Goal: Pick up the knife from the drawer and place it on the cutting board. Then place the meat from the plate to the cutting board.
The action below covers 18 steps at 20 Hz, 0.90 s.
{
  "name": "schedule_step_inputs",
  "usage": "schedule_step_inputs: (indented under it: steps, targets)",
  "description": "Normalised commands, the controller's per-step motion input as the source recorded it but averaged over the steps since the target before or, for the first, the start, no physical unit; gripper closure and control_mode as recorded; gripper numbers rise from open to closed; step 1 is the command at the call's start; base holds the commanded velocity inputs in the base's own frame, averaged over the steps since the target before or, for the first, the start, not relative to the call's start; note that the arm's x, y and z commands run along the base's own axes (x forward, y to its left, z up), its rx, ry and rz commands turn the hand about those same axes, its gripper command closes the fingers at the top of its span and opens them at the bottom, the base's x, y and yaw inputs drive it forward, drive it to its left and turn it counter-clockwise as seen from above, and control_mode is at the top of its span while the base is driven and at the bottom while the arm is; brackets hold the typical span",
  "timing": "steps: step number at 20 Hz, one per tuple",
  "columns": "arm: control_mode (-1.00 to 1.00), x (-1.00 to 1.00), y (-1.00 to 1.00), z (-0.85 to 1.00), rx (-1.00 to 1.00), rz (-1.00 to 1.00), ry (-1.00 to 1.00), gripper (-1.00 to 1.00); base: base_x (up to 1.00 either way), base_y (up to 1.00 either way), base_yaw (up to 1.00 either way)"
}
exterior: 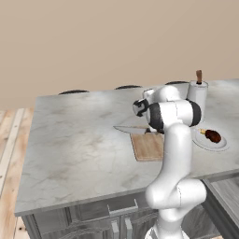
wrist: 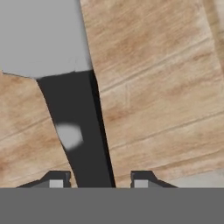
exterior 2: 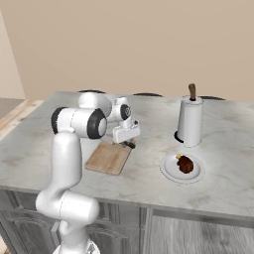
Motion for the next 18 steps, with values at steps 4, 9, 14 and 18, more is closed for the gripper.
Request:
schedule_step_inputs:
  steps: [4, 9, 14, 18]
  targets:
    - [-1.00, -0.11, 0.00, 0.00, 0.00, 0.00, 0.00, -1.00, 0.00, 0.00, 0.00]
    - [-1.00, -0.07, 0.00, 0.08, 0.00, 0.00, -0.01, -1.00, 0.00, 0.00, 0.00]
    - [-1.00, -0.12, 0.00, 0.21, 0.00, 0.00, -0.08, -1.00, 0.00, 0.00, 0.00]
    - [-1.00, -0.14, -0.02, 0.31, 0.00, 0.00, -0.14, -1.00, 0.00, 0.00, 0.00]
